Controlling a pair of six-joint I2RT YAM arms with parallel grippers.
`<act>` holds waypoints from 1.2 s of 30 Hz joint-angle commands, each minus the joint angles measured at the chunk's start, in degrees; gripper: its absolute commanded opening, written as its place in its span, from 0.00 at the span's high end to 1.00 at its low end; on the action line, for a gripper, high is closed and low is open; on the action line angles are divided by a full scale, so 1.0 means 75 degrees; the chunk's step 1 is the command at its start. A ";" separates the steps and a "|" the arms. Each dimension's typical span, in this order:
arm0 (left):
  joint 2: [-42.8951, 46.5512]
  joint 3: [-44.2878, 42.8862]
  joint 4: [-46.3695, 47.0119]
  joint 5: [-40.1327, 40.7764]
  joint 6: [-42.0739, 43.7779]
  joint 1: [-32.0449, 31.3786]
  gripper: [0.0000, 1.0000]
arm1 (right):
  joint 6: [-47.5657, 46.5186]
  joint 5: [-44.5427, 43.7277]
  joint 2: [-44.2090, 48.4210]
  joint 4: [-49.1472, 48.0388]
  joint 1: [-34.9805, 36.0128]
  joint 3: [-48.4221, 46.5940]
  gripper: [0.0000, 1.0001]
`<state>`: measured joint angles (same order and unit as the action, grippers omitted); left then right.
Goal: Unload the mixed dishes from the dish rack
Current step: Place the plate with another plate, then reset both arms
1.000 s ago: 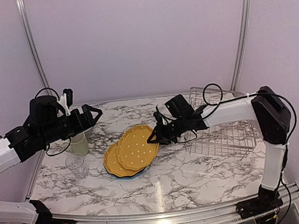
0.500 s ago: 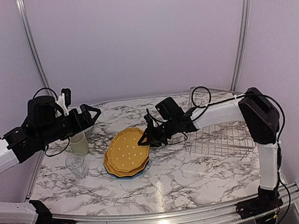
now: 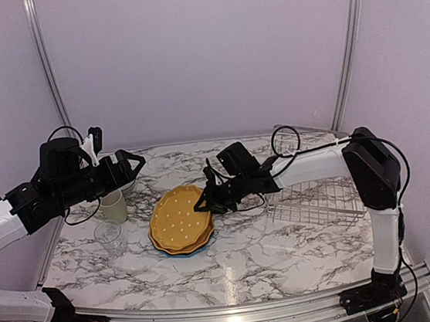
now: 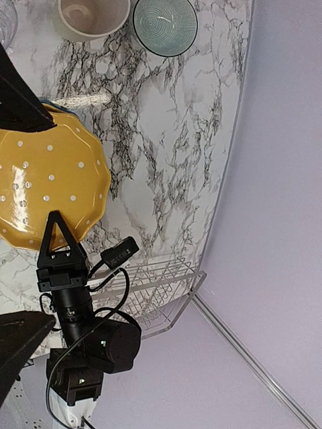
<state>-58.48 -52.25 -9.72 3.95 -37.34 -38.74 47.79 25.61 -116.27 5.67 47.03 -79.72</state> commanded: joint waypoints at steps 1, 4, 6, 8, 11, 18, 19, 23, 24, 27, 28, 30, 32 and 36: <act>-0.0054 0.0030 -0.0054 -0.0005 -0.0022 -0.0002 0.05 | 0.0085 -0.0754 0.0017 0.0124 0.0248 -0.0336 0.87; -0.0074 0.0014 -0.0052 -0.0019 -0.0020 -0.0002 0.05 | -0.0003 -0.0908 0.0015 0.0380 0.0275 -0.0452 0.81; -0.0082 0.0006 -0.0052 -0.0009 -0.0017 -0.0002 0.05 | -0.0200 -0.1162 0.0105 0.0733 0.0286 -0.0532 0.71; -0.0088 -0.0005 -0.0064 0.0023 -0.0002 -0.0002 0.05 | -0.0422 -0.1399 0.0218 0.1005 0.0328 -0.0581 0.60; -0.0134 -0.0050 -0.0092 0.0042 0.0042 -0.0002 0.05 | -0.0746 -0.1688 0.0299 0.1518 0.0368 -0.0709 0.47; -0.0232 -0.0231 -0.0246 0.0165 0.0156 -0.0002 0.05 | -0.1205 -0.2304 0.0803 0.2342 0.0589 -0.0576 0.30; -0.0230 -0.0263 -0.0284 0.0224 0.0197 -0.0002 0.05 | -0.1239 -0.2342 0.0902 0.2410 0.0596 -0.0508 0.29; -0.0180 -0.0458 -0.0527 0.0539 0.0394 -0.0002 0.05 | -0.1573 -0.2934 0.1354 0.2823 0.0596 -0.0294 0.21; -0.0154 -0.0506 -0.0561 0.0596 0.0432 -0.0002 0.05 | -0.1694 -0.3121 0.1491 0.2909 0.0597 -0.0273 0.19; -0.0060 -0.0732 -0.0710 0.0790 0.0585 -0.0002 0.05 | -0.2218 -0.3945 0.1941 0.3163 0.0587 -0.0330 0.14; -0.0027 -0.0822 -0.0795 0.0853 0.0642 -0.0002 0.05 | -0.2375 -0.4216 0.2178 0.3255 0.0586 -0.0374 0.13; 0.0072 -0.1043 -0.0983 0.1052 0.0795 -0.0002 0.04 | -0.2731 -0.4783 0.2608 0.3431 0.0567 -0.0473 0.10; 0.0188 -0.1375 -0.1246 0.1332 0.1068 -0.0002 0.03 | -0.3130 -0.5448 0.3040 0.3664 0.0524 -0.0604 0.08; 0.0472 -0.2321 -0.1931 0.1920 0.1684 -0.0002 0.01 | -0.3803 -0.6501 0.4045 0.3868 0.0302 -0.0803 0.05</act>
<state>-58.17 -62.81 -18.22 12.43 -30.59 -38.74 26.46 -11.92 -92.71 31.40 50.74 -82.52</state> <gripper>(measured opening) 0.985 0.946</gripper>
